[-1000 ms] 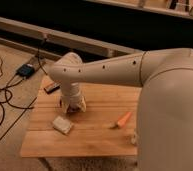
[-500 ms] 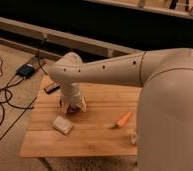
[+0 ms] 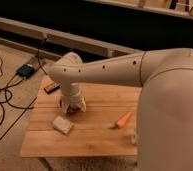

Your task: Pick up the ceramic cup

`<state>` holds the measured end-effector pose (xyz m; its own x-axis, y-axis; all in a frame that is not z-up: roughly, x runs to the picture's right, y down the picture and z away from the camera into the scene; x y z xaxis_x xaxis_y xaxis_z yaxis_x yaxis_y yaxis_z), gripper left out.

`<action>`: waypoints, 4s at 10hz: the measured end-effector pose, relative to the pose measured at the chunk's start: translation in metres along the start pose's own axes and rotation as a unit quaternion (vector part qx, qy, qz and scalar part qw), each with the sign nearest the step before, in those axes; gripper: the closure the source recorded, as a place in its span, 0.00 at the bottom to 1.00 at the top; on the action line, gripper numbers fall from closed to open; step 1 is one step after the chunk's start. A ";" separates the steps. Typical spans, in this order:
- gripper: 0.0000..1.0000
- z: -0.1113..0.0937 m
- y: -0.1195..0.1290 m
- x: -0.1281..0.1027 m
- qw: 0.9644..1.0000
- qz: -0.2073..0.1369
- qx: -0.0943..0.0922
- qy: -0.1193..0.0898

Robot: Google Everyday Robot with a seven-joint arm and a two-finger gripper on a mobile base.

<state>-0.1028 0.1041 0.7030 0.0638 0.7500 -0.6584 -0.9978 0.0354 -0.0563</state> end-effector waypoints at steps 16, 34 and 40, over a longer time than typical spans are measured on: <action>0.35 0.030 -0.031 -0.130 1.000 -0.010 0.008 -0.018; 1.00 0.008 -0.032 -0.157 0.993 0.011 -0.120 0.007; 1.00 -0.052 -0.069 -0.146 0.986 0.020 -0.159 -0.035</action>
<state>-0.0421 -0.0422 0.7639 0.0113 0.7901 -0.6128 -0.9421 -0.1969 -0.2713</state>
